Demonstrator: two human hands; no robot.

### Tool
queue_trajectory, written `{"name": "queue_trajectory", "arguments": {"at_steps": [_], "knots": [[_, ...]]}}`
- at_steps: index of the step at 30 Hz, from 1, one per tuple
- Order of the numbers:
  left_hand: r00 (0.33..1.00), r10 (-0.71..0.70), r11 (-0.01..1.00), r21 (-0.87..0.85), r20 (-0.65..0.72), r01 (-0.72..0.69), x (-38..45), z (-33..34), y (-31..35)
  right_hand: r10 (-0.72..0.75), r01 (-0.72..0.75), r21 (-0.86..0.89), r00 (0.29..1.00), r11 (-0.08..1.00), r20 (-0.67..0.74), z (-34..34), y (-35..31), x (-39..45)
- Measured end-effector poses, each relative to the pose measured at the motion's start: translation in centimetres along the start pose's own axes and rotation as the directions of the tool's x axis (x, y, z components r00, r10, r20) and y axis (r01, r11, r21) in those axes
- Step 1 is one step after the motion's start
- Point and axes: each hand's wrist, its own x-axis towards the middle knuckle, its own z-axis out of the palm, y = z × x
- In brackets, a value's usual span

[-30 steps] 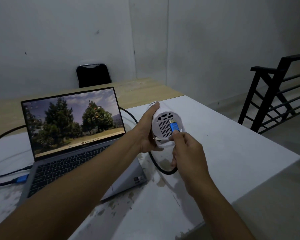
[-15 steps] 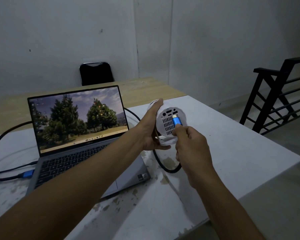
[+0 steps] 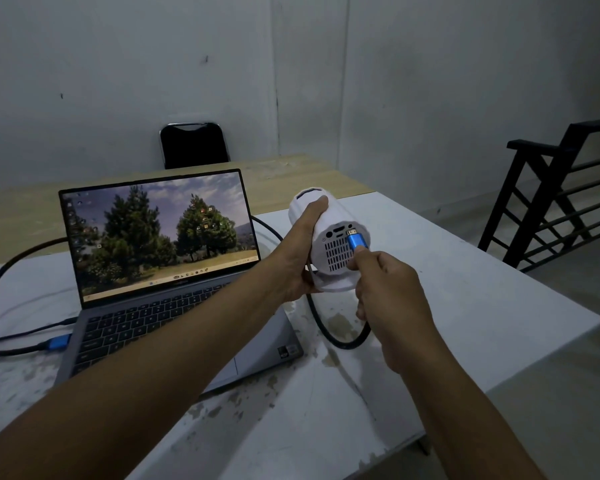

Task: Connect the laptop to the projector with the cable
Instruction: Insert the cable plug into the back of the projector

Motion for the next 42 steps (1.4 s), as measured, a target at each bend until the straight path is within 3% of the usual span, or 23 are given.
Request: {"name": "queue_trajectory", "arguments": {"at_steps": [12,23,31,42], "knots": [[0.988,0.146,0.977,0.165,-0.044,-0.137,-0.9,-0.4,0.3,0.074,-0.072,-0.039,0.996,0.997,0.055,-0.6,-1.4,-0.7],[0.999,0.013,1.0,0.007,-0.043,-0.013,-1.5,-0.2,0.4,0.122,-0.125,0.103,0.992,0.987,0.04,-0.8,-1.6,-1.2],[0.998,-0.045,0.998,-0.043,-0.042,0.044,-1.7,-0.4,0.4,0.024,-0.024,0.022,1.0,0.999,-0.007,-0.7,-0.7,-1.8],[1.0,-0.003,1.0,0.016,-0.027,0.003,-2.1,0.2,0.7,-0.053,0.058,-0.058,0.995,0.997,0.089,0.3,-0.7,-1.4]]}}
